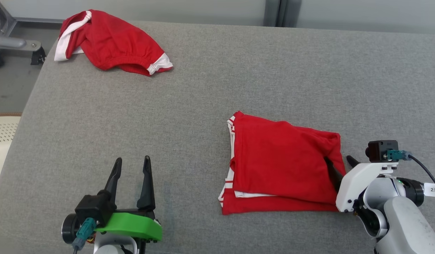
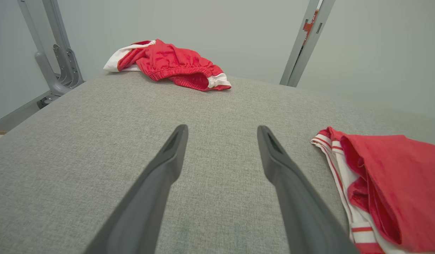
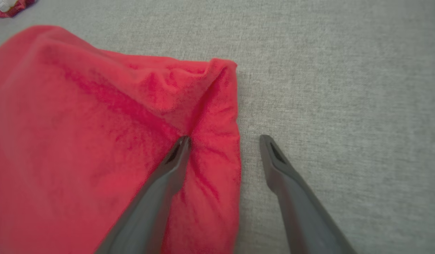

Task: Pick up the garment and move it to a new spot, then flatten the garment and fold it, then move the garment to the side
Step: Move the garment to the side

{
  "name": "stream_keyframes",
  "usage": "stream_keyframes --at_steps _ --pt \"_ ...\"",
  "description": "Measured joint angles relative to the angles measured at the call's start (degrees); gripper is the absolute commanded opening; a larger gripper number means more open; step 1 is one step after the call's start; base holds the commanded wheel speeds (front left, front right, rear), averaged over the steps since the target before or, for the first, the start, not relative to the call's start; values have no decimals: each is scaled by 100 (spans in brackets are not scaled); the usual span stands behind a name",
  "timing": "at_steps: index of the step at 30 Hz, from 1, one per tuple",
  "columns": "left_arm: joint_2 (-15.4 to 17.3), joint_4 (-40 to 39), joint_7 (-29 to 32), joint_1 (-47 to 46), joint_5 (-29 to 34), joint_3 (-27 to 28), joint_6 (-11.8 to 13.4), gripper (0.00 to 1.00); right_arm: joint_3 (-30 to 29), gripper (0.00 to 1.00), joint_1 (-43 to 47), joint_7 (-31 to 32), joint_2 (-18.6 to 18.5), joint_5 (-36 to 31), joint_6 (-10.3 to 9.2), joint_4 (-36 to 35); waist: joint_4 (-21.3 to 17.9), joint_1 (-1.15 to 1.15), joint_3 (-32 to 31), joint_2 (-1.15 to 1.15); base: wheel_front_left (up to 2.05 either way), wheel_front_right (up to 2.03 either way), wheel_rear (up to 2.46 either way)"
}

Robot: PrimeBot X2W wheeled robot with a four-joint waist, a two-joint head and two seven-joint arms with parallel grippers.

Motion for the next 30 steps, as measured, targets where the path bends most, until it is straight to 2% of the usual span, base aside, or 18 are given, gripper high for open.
stream_keyframes --at_steps 5,6,7,8,13,18,23,30 --pt "-12 -19 0 -32 0 15 1 100 258 98 -139 180 -111 238 -1 41 82 0 147 0 0 0 0" --pt "-12 -24 0 -34 1 19 1 100 316 46 -171 178 -123 276 -2 37 77 0 167 0 0 0 0" --pt "-13 -36 0 -35 7 20 1 100 376 35 -205 149 -127 300 -2 32 59 0 179 0 0 0 0" --pt "-15 -47 0 -37 21 19 0 100 415 0 -223 102 -131 322 -2 24 37 0 187 0 0 0 0" --pt "-20 -168 0 -109 71 46 -40 100 505 0 -388 -243 -188 293 3 -25 -206 0 221 0 0 0 0" --pt "-23 -292 0 -220 154 33 -96 100 346 0 -656 -590 -371 158 5 -135 -591 0 298 0 0 0 0" --pt "2 -396 0 -441 345 8 -167 100 103 0 -883 -866 -488 83 5 -140 -1144 0 445 0 0 0 0" --pt "162 -523 81 -808 513 -146 -268 100 -286 0 -1040 -1371 -445 0 5 -2 -2044 0 731 0 0 0 0"
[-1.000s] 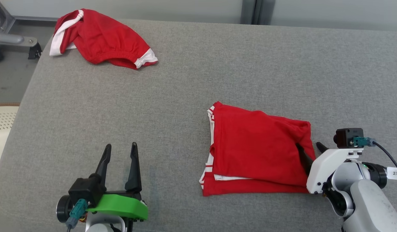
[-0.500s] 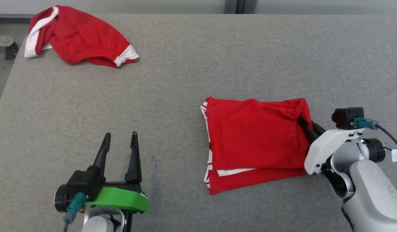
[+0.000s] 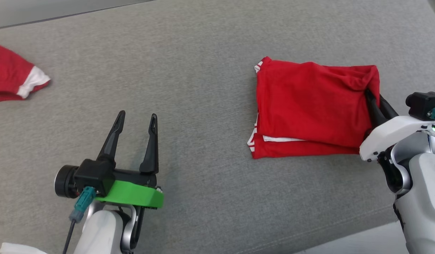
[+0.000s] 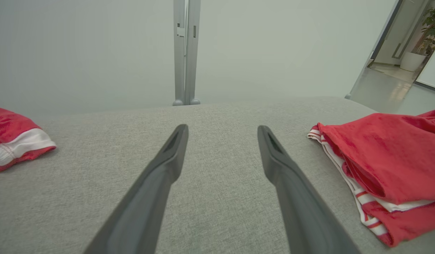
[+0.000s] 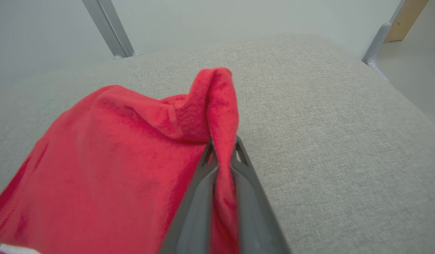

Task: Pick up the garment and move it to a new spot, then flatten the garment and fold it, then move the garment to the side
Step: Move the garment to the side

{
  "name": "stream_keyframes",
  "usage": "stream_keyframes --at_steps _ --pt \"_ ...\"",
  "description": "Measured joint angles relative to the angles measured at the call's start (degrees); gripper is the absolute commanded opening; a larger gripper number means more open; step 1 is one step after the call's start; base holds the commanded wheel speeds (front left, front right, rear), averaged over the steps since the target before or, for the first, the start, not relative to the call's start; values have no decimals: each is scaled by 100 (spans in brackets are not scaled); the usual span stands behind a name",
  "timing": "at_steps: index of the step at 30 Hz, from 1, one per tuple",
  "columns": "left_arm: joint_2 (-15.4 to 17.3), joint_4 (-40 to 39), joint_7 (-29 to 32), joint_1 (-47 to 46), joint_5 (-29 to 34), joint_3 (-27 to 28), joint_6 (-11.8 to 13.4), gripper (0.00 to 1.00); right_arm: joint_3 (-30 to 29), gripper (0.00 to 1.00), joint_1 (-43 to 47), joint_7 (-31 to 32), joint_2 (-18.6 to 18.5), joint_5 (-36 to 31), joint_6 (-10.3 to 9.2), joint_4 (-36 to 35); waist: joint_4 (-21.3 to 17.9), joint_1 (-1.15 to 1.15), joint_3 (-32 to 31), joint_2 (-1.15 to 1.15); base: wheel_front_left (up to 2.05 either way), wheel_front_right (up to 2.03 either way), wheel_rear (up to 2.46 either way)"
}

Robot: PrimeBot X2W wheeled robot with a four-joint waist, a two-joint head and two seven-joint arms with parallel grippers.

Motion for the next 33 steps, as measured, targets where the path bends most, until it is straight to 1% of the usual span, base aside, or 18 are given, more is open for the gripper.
stream_keyframes --at_steps 4,9,11,15,19,22,25,30,33 --pt "68 -99 135 -119 57 -88 -26 100 -104 0 -10 -226 66 -23 -1 143 -499 0 183 0 0 0 0" --pt "174 -269 257 -146 103 -111 -24 100 -132 0 -66 -441 213 -26 -1 309 -991 0 404 0 0 0 0" --pt "203 -352 308 -145 111 -124 -24 100 -157 0 -113 -517 227 -31 0 365 -1135 0 505 0 0 0 0" --pt "245 -482 360 -146 111 -155 -23 100 -168 0 -309 -678 194 -205 0 475 -1258 0 711 0 0 0 0" --pt "270 -619 416 -151 109 -164 3 100 -131 0 -776 -723 97 -386 0 682 -1203 0 853 0 0 0 0" --pt "255 -768 459 -165 85 -194 8 100 -203 0 -1210 -803 -137 -563 0 944 -1057 0 909 0 0 0 0" --pt "248 -922 508 -173 86 -248 21 100 -358 0 -1580 -818 -452 -653 0 1321 -854 0 948 0 0 0 0" --pt "216 -1171 514 -179 53 -307 54 100 -771 0 -2128 -801 -1170 -935 0 1937 -457 0 1033 0 0 0 0" --pt "207 -1303 511 -177 44 -313 82 100 -976 0 -2343 -793 -1503 -1205 0 2207 -221 0 1098 0 0 0 0"
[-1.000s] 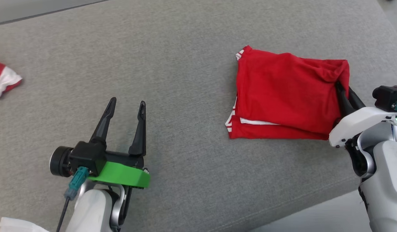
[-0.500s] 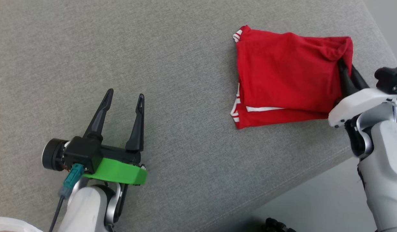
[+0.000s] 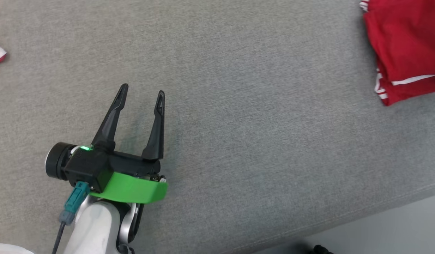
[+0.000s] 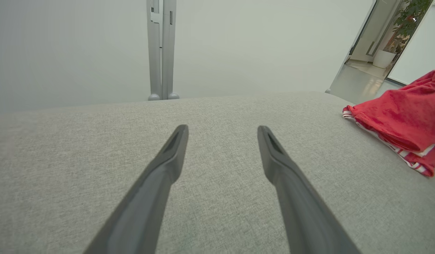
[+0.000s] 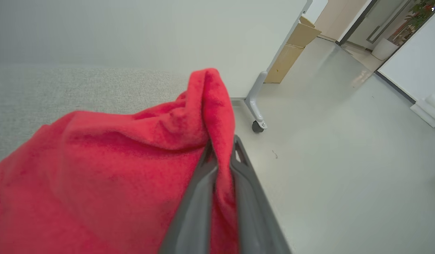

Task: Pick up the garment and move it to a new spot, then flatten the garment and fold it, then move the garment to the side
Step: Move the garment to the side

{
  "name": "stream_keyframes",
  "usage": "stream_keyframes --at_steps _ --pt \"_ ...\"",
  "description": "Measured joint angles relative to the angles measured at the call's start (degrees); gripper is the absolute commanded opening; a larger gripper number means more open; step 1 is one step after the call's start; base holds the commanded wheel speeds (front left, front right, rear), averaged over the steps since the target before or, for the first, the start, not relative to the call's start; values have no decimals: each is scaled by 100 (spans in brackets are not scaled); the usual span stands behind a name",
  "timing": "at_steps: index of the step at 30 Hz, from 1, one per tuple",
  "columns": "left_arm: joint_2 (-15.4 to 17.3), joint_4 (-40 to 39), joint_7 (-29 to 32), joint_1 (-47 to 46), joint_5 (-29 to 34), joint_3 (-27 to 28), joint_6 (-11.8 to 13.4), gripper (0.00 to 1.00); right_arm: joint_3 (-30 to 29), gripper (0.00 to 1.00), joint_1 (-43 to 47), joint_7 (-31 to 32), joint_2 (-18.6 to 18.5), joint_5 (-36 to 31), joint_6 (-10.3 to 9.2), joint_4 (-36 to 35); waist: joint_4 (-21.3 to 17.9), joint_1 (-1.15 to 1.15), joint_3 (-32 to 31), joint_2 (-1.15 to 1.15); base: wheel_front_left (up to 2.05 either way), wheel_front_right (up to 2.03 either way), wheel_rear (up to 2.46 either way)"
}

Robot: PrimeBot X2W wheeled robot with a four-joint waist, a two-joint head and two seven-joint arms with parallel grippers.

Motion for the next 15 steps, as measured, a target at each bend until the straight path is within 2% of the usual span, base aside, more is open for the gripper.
stream_keyframes --at_steps 4,5,6,7,11,15 --pt "-4 -46 -24 2 -27 -4 25 100 -257 0 -278 -91 -252 -381 0 215 285 0 110 0 0 0 0" --pt "-8 -42 -37 3 -46 -22 24 100 -383 35 -349 -192 -279 -512 0 233 352 0 140 0 0 0 0" --pt "-13 -34 -57 4 -52 -37 25 100 -456 44 -394 -252 -292 -633 0 248 402 0 161 0 0 0 0" --pt "-25 -13 -66 3 -53 -66 23 100 -579 100 -442 -322 -305 -753 0 286 465 0 184 0 0 0 0" --pt "-69 71 -156 3 -102 -98 27 100 -962 100 -464 -443 -172 -1133 0 435 670 0 224 0 0 0 0" --pt "-86 188 -241 3 -160 -66 73 100 -1026 100 -465 -560 81 -1256 0 465 759 0 154 0 0 0 0"
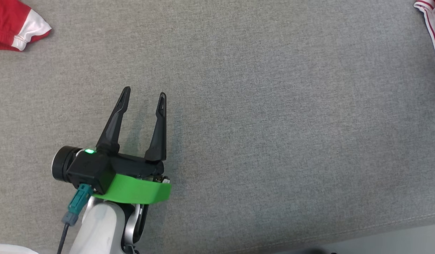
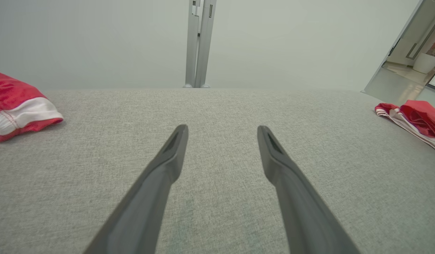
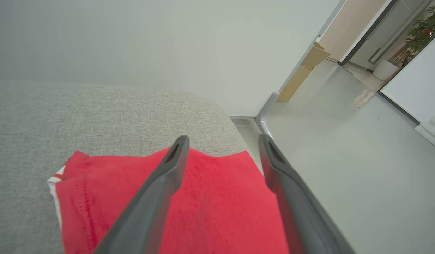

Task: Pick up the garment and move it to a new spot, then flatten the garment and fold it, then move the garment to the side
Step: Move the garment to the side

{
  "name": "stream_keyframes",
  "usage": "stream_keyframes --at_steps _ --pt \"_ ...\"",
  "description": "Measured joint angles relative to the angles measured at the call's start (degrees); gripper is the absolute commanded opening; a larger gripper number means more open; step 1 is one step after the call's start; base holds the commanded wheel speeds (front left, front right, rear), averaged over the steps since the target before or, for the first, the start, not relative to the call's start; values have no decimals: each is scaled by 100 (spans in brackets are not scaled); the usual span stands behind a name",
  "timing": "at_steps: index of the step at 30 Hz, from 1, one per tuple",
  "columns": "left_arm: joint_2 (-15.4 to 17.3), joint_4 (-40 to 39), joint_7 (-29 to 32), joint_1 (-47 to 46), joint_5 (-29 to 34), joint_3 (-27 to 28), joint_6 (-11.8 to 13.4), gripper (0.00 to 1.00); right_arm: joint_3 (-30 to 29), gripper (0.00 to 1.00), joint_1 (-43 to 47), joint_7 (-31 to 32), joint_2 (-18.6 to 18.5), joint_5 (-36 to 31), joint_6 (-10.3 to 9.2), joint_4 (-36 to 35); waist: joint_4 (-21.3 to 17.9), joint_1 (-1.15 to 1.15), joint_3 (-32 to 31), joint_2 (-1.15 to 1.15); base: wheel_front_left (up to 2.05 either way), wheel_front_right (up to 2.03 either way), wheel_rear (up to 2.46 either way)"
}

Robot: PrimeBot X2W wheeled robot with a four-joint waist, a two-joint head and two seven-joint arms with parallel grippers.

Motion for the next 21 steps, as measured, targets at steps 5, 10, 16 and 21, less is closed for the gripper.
stream_keyframes --at_steps 5,10,16,21 --pt "3 212 -129 -10 -70 140 20 100 382 100 -14 -76 309 87 0 -80 -23 0 -219 0 0 0 0" --pt "5 543 -261 -112 -199 377 65 100 1003 100 -20 -122 534 320 0 -282 -78 0 -582 0 0 0 0" --pt "-24 1039 -326 -91 -241 690 226 100 1738 100 466 -124 980 836 0 -690 -101 0 -1113 0 0 0 0" --pt "-101 1310 -345 132 -286 925 304 100 2134 100 1255 -181 1257 1351 0 -1228 -62 0 -1573 0 0 0 0"
